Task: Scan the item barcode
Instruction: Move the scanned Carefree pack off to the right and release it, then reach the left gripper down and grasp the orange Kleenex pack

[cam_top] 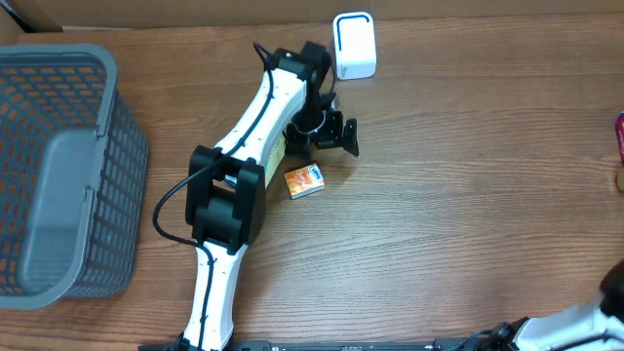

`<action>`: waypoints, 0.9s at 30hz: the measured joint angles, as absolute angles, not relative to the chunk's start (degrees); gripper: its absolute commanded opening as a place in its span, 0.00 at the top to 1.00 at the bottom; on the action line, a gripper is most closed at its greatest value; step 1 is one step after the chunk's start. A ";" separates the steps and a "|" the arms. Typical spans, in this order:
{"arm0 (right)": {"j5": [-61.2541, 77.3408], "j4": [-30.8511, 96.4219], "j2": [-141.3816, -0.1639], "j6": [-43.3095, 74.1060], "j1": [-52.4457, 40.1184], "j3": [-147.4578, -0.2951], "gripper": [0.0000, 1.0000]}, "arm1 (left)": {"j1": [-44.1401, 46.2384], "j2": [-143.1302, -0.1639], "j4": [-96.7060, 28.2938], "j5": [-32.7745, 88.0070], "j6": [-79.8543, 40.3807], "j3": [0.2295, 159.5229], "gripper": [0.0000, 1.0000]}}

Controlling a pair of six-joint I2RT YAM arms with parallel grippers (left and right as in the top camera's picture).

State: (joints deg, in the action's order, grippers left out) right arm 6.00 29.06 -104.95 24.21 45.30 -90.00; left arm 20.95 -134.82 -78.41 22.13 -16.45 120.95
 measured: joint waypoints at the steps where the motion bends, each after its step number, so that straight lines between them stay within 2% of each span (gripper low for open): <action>1: 8.10 28.97 -103.20 24.18 45.30 -90.48 0.00 | 20.62 -134.82 -79.85 22.11 -16.45 123.04 0.00; 6: 20.82 30.39 -98.39 24.01 45.30 -91.96 0.00 | 19.42 -134.30 -87.88 19.92 -16.38 133.34 0.00; 12: 32.80 37.50 -99.09 24.01 44.58 -91.98 0.00 | 19.09 -129.84 -95.37 11.99 -20.18 136.42 0.00; 22: 36.88 40.10 -99.13 23.46 33.78 -91.96 0.00 | 19.09 -122.30 -96.66 4.67 -22.59 136.16 0.00; 27: 35.51 41.67 -99.13 23.24 26.79 -91.96 0.00 | 19.09 -117.36 -96.64 3.77 -22.61 127.44 0.00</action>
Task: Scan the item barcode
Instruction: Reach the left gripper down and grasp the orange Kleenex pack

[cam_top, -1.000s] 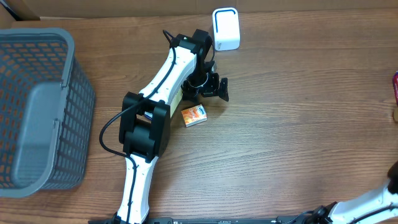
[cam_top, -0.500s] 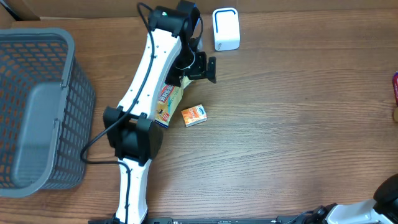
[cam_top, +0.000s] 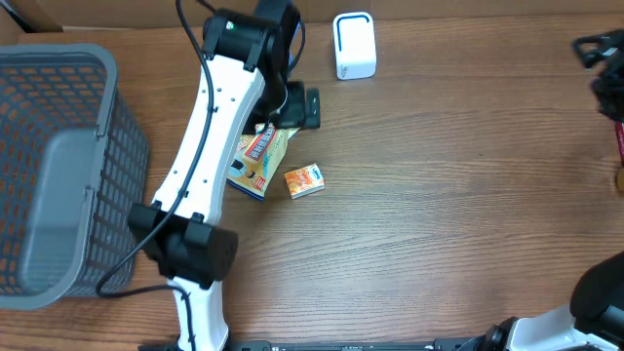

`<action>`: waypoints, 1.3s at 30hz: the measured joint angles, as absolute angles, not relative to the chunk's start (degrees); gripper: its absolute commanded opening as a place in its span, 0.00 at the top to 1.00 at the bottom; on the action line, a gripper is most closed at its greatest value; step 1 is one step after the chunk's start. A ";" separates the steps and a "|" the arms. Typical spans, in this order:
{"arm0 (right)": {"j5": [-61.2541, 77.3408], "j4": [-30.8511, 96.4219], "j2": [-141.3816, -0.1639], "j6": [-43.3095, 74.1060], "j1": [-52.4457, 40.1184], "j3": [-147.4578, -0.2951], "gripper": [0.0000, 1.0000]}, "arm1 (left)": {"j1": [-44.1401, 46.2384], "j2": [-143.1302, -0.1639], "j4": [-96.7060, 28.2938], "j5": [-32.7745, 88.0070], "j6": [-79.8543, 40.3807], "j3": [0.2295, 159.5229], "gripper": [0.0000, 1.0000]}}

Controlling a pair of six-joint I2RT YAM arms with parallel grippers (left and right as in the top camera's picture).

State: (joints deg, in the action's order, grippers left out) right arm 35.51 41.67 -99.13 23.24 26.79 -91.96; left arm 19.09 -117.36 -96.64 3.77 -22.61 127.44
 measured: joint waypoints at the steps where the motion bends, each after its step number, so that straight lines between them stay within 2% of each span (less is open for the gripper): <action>1: 34.94 41.93 -99.15 23.27 25.28 -91.96 0.00 | 19.09 -116.29 -96.62 3.70 -22.74 124.51 0.00; 6: 31.73 42.70 -99.18 23.09 18.59 -91.83 0.00 | 19.09 -113.99 -94.35 3.57 -23.70 112.51 0.00; 13: 29.19 42.04 -99.18 23.00 10.72 -90.72 0.00 | 19.09 -113.62 -80.47 6.44 -23.40 103.61 0.00; 14: 28.40 42.11 -99.18 22.90 9.74 -90.61 0.00 | 19.09 -113.62 -78.11 6.90 -23.38 102.32 0.08; 16: 26.74 42.15 -99.18 22.90 7.86 -90.50 0.00 | 19.09 -113.60 -73.71 7.53 -23.29 99.44 0.31; 17: 25.98 42.13 -99.18 22.85 6.85 -90.50 0.00 | 19.09 -113.60 -71.81 7.77 -22.90 97.89 0.36; 20: 24.77 42.44 -99.18 22.85 5.23 -90.50 0.00 | 19.09 -113.49 -66.24 8.16 -22.35 93.10 0.40; 24: 23.73 43.83 -99.18 22.87 4.99 -90.50 0.00 | 19.09 -113.49 -57.71 8.36 -22.35 86.96 0.51; 25: 23.59 44.18 -99.18 22.85 4.99 -90.48 0.01 | 19.09 -113.49 -56.53 8.36 -22.33 86.11 0.57; 26: 23.51 45.25 -99.18 22.85 4.99 -90.45 0.06 | 19.09 -113.49 -54.98 8.34 -22.41 85.03 0.73; 28: 23.49 46.98 -99.18 22.79 4.99 -90.41 0.11 | 19.09 -113.49 -53.08 7.62 -22.22 83.55 0.85; 33: 23.57 51.22 -99.18 22.65 4.99 -90.35 0.12 | 19.11 -113.49 -49.43 1.30 -22.63 81.69 0.96; 39: 23.55 52.47 -99.18 22.65 4.99 -90.35 0.13 | 19.11 -113.49 -46.26 -2.37 -23.29 81.34 0.96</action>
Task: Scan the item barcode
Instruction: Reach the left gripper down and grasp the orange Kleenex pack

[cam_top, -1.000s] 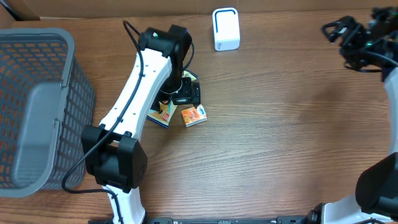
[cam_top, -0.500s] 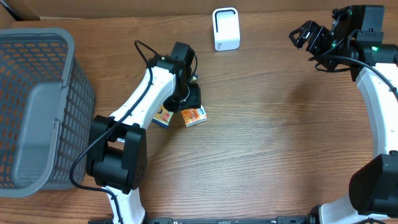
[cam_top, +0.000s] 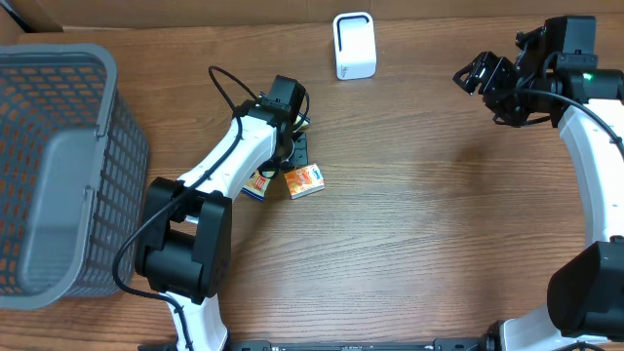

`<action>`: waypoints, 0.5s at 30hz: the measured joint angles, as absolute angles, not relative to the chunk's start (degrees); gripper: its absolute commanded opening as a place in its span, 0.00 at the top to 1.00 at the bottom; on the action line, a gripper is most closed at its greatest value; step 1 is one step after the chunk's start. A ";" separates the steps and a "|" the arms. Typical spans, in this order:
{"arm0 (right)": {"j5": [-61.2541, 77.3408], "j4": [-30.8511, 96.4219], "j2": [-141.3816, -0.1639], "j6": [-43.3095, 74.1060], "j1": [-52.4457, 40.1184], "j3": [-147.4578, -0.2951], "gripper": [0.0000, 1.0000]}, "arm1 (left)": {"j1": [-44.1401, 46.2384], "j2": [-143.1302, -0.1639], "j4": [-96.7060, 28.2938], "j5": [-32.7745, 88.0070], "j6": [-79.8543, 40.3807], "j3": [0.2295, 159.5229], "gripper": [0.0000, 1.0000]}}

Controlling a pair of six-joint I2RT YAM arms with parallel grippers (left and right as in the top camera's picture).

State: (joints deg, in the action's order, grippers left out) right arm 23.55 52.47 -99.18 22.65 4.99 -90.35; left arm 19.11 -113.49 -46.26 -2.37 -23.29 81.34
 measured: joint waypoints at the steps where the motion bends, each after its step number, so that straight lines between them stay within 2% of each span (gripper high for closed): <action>1: 23.55 52.64 -99.18 22.65 4.99 -90.35 0.13 | 19.11 -113.49 -45.84 -2.63 -23.62 81.34 0.96; 15: 23.57 56.88 -99.18 22.48 4.99 -90.35 0.17 | 19.11 -113.45 -46.74 3.55 -27.22 76.86 0.96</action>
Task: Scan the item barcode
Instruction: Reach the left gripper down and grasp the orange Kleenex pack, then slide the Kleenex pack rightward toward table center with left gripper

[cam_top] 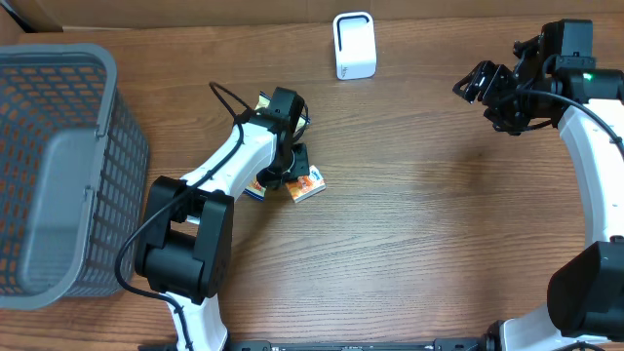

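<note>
A small orange box (306, 182) lies flat on the wooden table (409, 244). My left gripper (291, 166) sits right at the box's upper left corner; its dark fingers merge with the wrist, so open or shut does not show. A yellow and blue packet (254, 186) lies mostly under the left arm, beside the box. The white scanner (354, 46) stands upright at the table's far edge. Over the far right, my right gripper (480, 84) hovers open and holds nothing.
A large grey mesh basket (58, 166) fills the left side. A cardboard wall (146, 12) runs along the back edge. The left arm's black cable (222, 97) loops out above the packet.
My left gripper has shifted slightly down and left, closer onto the orange box's corner. The right gripper has barely moved. Box and scanner are where they were.
At first my left arm lay over the packet, its gripper right of it, and the right arm was almost out of view. Then the left arm stood back, baring the packet, as the right gripper appeared at the right edge. Later the left gripper was beside the orange box.
</note>
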`<action>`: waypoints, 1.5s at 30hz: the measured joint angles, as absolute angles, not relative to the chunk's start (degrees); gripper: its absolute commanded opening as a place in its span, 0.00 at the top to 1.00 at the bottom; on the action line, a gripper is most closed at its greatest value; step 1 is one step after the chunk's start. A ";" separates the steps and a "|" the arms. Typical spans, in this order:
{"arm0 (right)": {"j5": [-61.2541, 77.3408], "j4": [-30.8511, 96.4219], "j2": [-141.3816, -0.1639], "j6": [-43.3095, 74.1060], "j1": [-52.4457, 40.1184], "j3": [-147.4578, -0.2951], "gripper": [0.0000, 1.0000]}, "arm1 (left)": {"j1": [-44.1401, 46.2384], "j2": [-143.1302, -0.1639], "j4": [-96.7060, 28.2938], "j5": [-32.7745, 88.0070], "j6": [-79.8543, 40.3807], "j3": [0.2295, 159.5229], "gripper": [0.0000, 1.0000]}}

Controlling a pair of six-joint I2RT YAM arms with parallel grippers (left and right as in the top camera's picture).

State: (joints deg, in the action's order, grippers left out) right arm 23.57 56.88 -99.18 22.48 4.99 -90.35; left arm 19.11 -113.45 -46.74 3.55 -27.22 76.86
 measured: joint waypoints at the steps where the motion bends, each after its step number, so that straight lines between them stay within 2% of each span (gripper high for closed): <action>1: 23.57 57.12 -99.18 22.46 4.99 -90.35 0.17 | 19.09 -113.34 -47.03 3.88 -27.53 76.82 0.96; 8: 23.55 57.95 -99.18 22.46 4.99 -90.35 0.18 | 19.09 -113.08 -51.55 9.34 -28.10 76.29 0.96; 12: 23.57 58.15 -99.18 22.46 4.99 -90.35 0.17 | 19.09 -113.08 -52.64 17.47 -27.97 75.96 0.96; 17: 23.57 59.02 -99.18 22.50 4.99 -90.35 0.17 | 19.18 -113.08 -46.87 29.69 -28.82 75.75 0.96; 24: 23.55 63.18 -99.18 22.48 4.89 -90.35 0.17 | 20.27 -113.08 -38.96 35.64 -32.71 75.72 0.96; 30: 23.57 66.00 -99.18 22.48 3.55 -90.30 0.18 | 17.76 -113.08 -49.21 34.76 -31.57 78.70 0.96; 36: 24.12 64.49 -99.18 22.46 -1.61 -90.30 0.18 | 13.41 -112.97 -64.93 23.18 -28.27 86.21 0.96; 40: 24.34 62.74 -99.18 22.50 -5.17 -90.30 0.18 | 14.20 -112.92 -67.00 17.26 -27.83 85.89 0.96; 45: 24.86 61.91 -99.18 23.35 -7.62 -90.30 0.18 | 17.10 -112.92 -62.33 14.52 -28.14 82.17 0.96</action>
State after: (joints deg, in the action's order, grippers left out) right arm 24.86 61.91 -99.18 23.35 -7.62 -90.30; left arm 17.10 -112.92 -62.33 14.52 -28.14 82.17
